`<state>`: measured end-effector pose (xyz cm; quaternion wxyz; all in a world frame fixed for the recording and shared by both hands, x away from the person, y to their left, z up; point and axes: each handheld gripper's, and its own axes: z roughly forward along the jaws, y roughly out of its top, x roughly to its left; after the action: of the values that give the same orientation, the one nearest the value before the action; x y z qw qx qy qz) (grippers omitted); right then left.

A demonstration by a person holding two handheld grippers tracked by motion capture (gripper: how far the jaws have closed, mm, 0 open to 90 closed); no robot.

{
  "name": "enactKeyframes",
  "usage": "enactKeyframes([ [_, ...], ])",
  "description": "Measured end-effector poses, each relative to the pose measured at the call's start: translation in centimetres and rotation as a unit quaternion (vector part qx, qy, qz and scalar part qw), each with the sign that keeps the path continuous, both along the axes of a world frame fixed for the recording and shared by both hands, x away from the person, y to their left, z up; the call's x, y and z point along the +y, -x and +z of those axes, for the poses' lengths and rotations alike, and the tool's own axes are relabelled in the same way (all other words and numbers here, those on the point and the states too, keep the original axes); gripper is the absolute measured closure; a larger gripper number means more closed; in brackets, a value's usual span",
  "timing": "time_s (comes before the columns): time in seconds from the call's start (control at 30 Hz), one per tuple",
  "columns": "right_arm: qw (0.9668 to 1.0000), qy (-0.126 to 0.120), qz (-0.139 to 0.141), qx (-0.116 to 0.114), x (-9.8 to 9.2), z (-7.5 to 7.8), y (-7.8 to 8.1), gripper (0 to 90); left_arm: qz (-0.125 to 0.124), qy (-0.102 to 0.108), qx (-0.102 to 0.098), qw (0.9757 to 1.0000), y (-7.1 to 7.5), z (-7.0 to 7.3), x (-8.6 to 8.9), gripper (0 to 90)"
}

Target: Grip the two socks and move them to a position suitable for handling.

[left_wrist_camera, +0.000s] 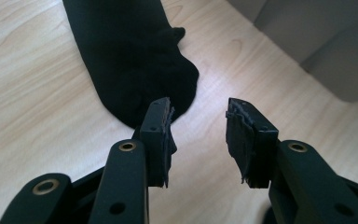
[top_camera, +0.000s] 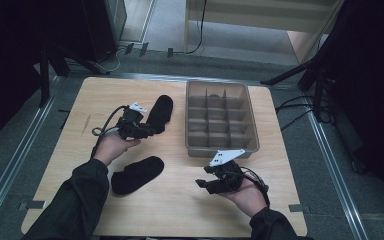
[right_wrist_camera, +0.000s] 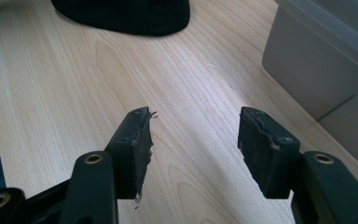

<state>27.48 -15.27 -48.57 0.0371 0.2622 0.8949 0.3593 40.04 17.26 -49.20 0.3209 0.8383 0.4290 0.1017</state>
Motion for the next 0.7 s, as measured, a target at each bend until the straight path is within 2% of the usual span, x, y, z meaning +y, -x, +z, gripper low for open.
enactKeyframes([
  [0.1, 1.0, -0.002, -0.003, 0.001, -0.1, 0.0, 0.0, 45.1, 0.001, -0.003, 0.003, 1.0, -1.3, -0.1, -0.7, 58.9],
  [0.13, 1.0, -0.002, -0.003, 0.001, -0.1, 0.0, 0.0, 45.1, 0.001, -0.003, 0.003, 1.0, -1.3, -0.1, -0.7, 58.8],
  [0.17, 1.0, -0.001, -0.003, 0.002, -0.2, 0.0, 0.1, 45.9, 0.005, 0.003, -0.001, 1.0, -2.0, -0.2, -1.0, 58.8],
  [0.27, 1.0, -0.001, -0.001, 0.003, -0.3, 0.0, 0.2, 46.2, 0.008, 0.0, -0.003, 1.0, -2.5, -0.5, -1.3, 59.2],
  [0.37, 1.0, 0.0, -0.004, 0.003, -0.4, 0.0, 0.3, 46.3, 0.017, -0.005, 0.005, 0.9998, -3.6, -1.2, -1.6, 58.8],
  [0.4, 1.0, 0.0, -0.006, 0.004, -0.4, 0.0, 0.3, 46.2, 0.018, -0.005, 0.001, 0.9998, -3.6, -1.3, -1.8, 58.3],
  [0.5, 1.0, 0.001, -0.007, 0.003, -0.5, -0.1, 0.3, 46.1, 0.019, 0.005, 0.004, 0.9998, -3.9, -1.7, -2.0, 56.7],
  [0.53, 0.9999, 0.002, -0.011, 0.003, -0.6, 0.0, 0.3, 45.6, 0.021, -0.002, 0.008, 0.9998, -4.0, -2.3, -2.3, 55.3],
  [0.57, 0.9999, 0.002, -0.011, 0.003, -0.6, 0.0, 0.3, 45.6, 0.021, -0.002, 0.008, 0.9998, -4.0, -2.3, -2.3, 55.1],
  [0.63, 0.9999, 0.001, -0.013, 0.003, -0.6, 0.0, 0.3, 45.6, 0.021, -0.015, 0.013, 0.9996, -4.2, -2.9, -2.4, 55.0],
  [0.7, 0.9999, 0.0, -0.013, 0.002, -0.7, 0.0, 0.3, 45.6, 0.023, -0.015, 0.014, 0.9995, -4.4, -3.4, -2.4, 55.5],
])
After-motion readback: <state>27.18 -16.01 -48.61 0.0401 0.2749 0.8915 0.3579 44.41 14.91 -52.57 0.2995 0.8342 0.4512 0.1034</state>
